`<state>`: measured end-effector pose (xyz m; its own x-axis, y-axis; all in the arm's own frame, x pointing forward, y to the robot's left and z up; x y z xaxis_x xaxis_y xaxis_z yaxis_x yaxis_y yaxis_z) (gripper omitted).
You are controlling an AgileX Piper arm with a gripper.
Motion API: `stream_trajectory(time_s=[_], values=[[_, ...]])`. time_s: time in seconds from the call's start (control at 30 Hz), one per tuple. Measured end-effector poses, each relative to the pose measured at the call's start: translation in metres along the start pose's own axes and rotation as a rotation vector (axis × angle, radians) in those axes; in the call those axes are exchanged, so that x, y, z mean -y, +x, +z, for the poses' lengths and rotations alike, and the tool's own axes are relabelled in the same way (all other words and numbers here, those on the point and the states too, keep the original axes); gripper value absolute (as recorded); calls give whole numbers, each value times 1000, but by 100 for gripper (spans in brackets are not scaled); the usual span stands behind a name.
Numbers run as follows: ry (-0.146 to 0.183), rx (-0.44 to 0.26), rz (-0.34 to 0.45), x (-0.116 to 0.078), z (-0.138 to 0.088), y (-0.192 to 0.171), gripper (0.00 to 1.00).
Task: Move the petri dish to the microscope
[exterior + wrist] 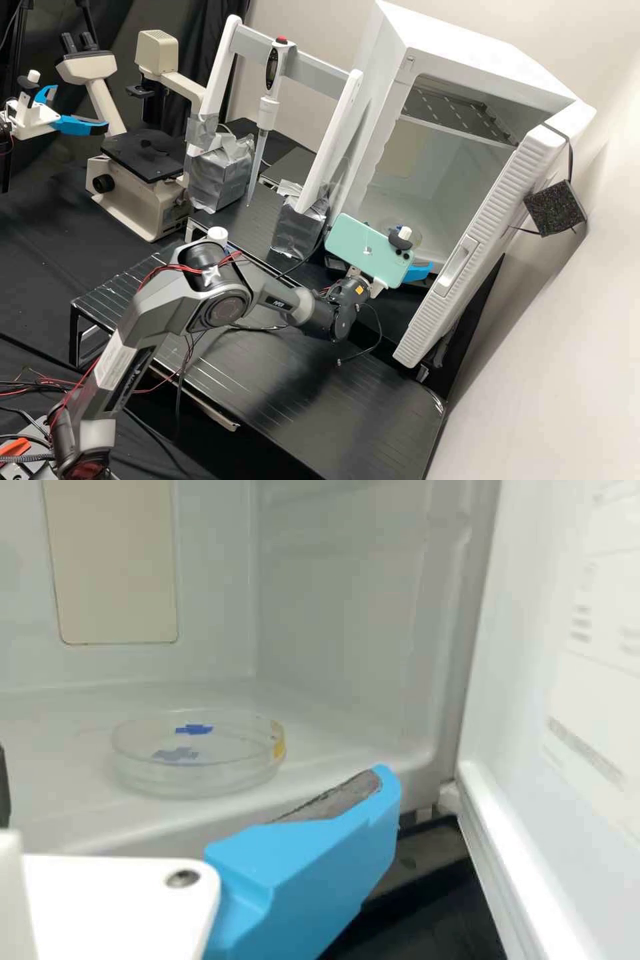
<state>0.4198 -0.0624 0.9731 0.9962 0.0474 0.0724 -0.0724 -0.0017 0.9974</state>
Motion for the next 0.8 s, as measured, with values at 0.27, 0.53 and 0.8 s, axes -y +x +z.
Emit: stream_trajectory(time_s=[0.27,0.53,0.8], values=[[-37,-2,33,-14,0,23,100],[-52,-18,42,-17,-4,37,100],[-56,-34,32,-12,-13,43,100]])
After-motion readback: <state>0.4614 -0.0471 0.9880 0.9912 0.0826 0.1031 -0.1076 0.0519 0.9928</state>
